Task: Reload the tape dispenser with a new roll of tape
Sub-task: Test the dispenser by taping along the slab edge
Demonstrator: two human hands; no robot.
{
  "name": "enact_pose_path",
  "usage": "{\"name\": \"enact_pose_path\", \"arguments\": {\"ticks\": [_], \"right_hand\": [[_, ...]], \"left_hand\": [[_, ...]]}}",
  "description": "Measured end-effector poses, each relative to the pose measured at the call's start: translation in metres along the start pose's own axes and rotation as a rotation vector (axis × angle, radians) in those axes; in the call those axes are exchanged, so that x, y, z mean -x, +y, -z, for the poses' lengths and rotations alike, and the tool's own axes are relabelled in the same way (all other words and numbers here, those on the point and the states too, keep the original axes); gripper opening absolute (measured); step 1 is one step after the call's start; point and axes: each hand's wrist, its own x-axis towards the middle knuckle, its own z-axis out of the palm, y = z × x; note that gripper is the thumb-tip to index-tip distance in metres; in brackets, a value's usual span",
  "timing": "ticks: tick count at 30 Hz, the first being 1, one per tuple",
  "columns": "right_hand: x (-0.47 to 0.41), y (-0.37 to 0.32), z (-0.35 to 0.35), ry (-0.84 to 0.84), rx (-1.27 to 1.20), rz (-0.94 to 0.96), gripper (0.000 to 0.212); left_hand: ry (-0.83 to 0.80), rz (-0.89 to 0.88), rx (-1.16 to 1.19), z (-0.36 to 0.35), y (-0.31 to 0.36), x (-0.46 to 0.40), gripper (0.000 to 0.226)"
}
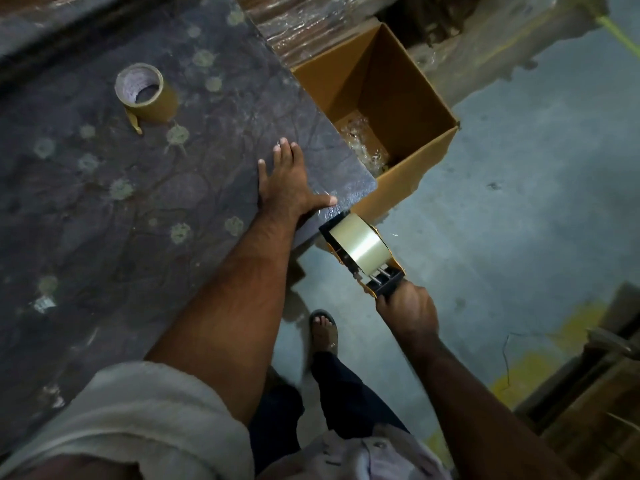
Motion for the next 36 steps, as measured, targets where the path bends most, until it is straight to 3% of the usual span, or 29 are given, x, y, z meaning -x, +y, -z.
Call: {"name": "enact_pose_path", "arguments": {"ticks": [6, 11, 13, 16, 18, 22, 25, 27, 29, 31, 33, 36], "right_hand": [[-0.014, -0.011, -0.003, -0.029, 0.025, -0.014, 0.030], [-0.015, -0.013, 0.010, -0.084, -0.050, -0.005, 0.040], [-0.004, -0.003, 0.017, -0.198, -0.293, -0.057, 0.041], [0.005, 0.013, 0.010, -0.373, -0.865, -0.307, 0.023], [0.007, 0.018, 0.007, -0.430, -0.960, -0.323, 0.016], [-0.006, 0.015, 0.000, -0.405, -0.739, -0.212, 0.021], [-0.001, 0.031, -0.019, -0.456, 0.091, 0.088, 0.033], [0.018, 0.042, -0.038, -0.489, 0.181, 0.056, 0.045], [0.031, 0.044, -0.049, -0.496, 0.056, 0.024, 0.051], [0.031, 0.038, -0.042, -0.443, -0.275, -0.102, 0.034], [0.025, 0.021, -0.022, -0.417, -0.663, -0.285, 0.024], [0.017, 0.000, 0.010, -0.468, -1.012, -0.305, 0.011]], "left_hand": [[0.091, -0.029, 0.015, -0.017, -0.015, 0.011, 0.130], [0.044, -0.043, 0.005, -0.005, -0.014, 0.011, 0.125], [0.023, -0.034, 0.004, -0.004, -0.012, 0.012, 0.129], [0.006, -0.029, -0.001, -0.003, -0.010, 0.011, 0.140], [0.003, -0.016, -0.013, -0.005, -0.007, 0.012, 0.143], [0.013, 0.008, -0.047, -0.005, -0.004, 0.011, 0.146], [0.032, 0.015, -0.034, -0.006, -0.002, 0.009, 0.147], [0.037, 0.016, -0.025, -0.008, -0.004, 0.006, 0.146], [0.041, 0.004, -0.038, -0.010, -0.006, 0.006, 0.144], [0.015, -0.018, 0.000, -0.009, -0.008, 0.009, 0.142], [-0.010, -0.047, 0.127, -0.005, -0.016, 0.009, 0.134], [0.005, -0.079, 0.416, 0.006, -0.031, 0.013, 0.108]]}}
